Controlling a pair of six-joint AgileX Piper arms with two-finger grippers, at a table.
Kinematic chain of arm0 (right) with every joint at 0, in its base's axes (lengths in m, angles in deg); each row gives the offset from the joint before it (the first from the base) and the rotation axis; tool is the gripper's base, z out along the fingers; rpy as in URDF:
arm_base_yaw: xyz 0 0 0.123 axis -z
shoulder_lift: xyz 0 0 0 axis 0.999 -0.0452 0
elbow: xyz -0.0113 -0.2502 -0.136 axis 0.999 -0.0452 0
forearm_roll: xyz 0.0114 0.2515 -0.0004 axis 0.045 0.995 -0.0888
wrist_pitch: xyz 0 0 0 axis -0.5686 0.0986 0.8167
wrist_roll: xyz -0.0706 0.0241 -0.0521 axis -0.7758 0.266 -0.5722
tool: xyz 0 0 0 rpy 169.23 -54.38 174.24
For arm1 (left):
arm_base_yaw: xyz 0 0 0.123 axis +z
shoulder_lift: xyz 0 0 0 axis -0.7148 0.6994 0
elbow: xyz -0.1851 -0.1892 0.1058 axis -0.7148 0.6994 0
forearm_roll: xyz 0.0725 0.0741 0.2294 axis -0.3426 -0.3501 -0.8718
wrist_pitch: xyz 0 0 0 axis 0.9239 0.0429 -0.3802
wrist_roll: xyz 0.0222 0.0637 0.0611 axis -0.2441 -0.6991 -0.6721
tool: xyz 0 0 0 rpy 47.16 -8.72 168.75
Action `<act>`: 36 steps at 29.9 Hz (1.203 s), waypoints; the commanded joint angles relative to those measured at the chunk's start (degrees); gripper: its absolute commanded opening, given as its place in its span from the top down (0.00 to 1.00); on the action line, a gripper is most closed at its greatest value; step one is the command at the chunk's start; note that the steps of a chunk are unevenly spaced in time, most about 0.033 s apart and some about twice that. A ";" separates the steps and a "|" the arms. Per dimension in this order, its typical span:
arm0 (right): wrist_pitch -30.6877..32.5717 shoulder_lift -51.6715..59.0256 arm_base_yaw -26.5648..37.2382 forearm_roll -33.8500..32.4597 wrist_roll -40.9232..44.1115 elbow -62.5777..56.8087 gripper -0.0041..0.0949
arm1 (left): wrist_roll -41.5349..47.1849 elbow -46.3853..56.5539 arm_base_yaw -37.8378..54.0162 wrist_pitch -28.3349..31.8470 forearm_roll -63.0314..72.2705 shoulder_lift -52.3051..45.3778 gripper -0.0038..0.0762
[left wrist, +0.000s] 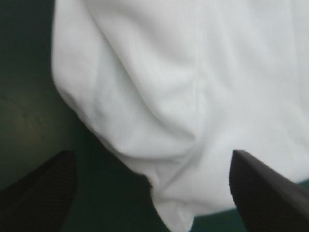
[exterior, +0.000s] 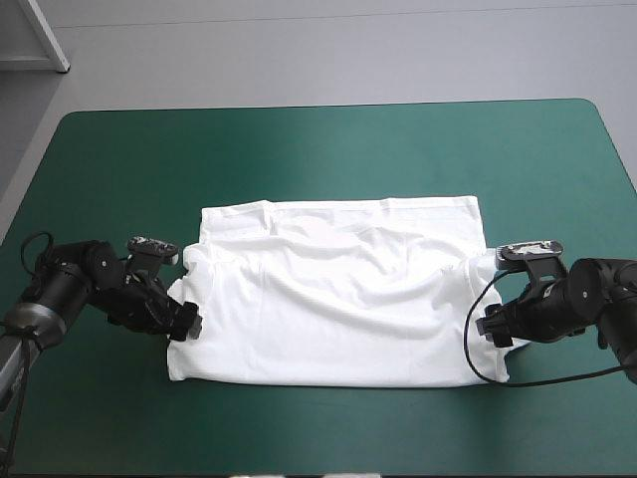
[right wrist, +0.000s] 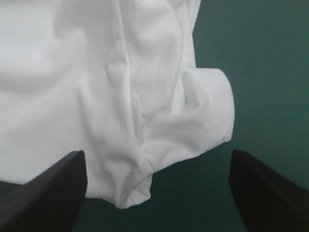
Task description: Fold the cloth
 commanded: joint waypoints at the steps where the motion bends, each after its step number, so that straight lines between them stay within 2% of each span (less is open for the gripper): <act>1: -1.39 1.54 0.04 -0.51 0.55 1.24 0.18 | 1.11 -6.42 -0.06 4.31 1.58 -1.78 0.16; 6: 1.36 1.67 0.15 -0.99 0.78 1.24 0.19 | 1.37 -14.41 -0.06 5.10 0.89 -1.78 0.16; 9: 2.77 2.49 0.15 -1.56 1.21 1.24 0.19 | 2.73 -15.59 0.76 6.68 -0.03 -1.78 0.16; 13: 2.92 4.88 0.15 -2.13 2.33 1.24 0.19 | 2.92 -13.65 5.89 8.51 3.13 -1.56 0.16; 18: 3.79 7.40 0.15 -2.25 2.33 1.24 0.19 | -2.62 -8.73 10.99 10.84 11.43 -0.62 0.16; 21: 3.93 7.73 0.15 -2.25 2.33 1.24 0.19 | -2.81 -5.91 11.09 11.15 11.68 1.09 0.19; 27: 3.81 7.73 0.15 -1.78 2.33 1.24 0.19 | -3.45 -1.98 10.88 13.41 12.24 3.98 0.35; 32: 3.03 7.73 0.15 -1.39 2.33 1.24 0.19 | -3.73 -1.25 10.83 16.43 13.47 6.44 0.35; 36: 2.25 7.73 0.15 -1.39 2.33 1.24 0.23 | -6.09 -1.16 10.73 15.17 16.83 9.81 0.35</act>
